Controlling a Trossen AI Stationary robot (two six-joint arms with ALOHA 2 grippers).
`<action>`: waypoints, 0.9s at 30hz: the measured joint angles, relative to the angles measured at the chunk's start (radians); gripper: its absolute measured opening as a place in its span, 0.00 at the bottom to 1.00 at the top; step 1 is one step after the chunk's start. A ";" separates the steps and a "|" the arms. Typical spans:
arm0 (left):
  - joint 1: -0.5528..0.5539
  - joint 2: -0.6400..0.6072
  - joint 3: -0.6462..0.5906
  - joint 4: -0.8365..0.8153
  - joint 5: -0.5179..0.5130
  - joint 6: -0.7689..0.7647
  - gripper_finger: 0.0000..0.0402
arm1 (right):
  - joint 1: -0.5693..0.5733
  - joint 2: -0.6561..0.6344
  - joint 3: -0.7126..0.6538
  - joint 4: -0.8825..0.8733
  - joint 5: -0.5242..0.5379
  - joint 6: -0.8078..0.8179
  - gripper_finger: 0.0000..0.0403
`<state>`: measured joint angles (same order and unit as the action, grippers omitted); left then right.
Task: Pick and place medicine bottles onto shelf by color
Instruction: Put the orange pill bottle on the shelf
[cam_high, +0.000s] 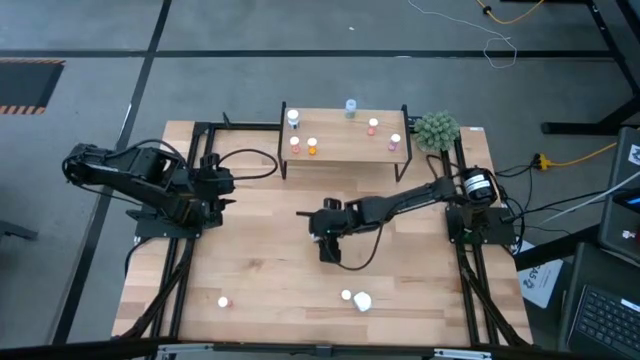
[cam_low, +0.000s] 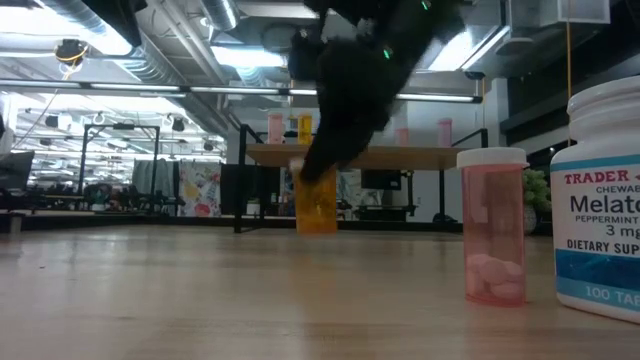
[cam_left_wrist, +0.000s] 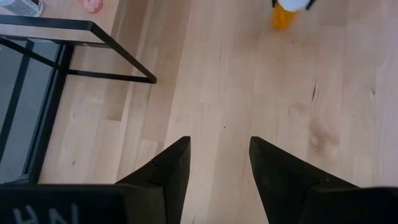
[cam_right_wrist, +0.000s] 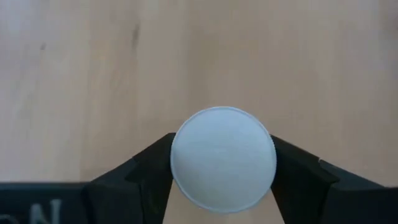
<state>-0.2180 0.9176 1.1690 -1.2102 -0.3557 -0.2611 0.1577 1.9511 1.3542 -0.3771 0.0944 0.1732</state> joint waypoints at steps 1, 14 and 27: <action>0.000 0.000 0.000 0.000 0.000 0.000 0.40 | -0.005 -0.003 0.037 -0.046 0.024 -0.009 0.57; 0.000 0.000 0.000 0.000 -0.003 0.000 0.40 | -0.075 -0.052 0.479 -0.622 0.203 -0.160 0.54; 0.000 0.000 0.000 0.000 -0.004 0.001 0.40 | -0.285 -0.104 0.820 -0.839 0.221 -0.325 0.53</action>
<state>-0.2181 0.9179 1.1690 -1.2098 -0.3597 -0.2604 -0.1277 1.8471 2.1743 -1.2165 0.3157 -0.1515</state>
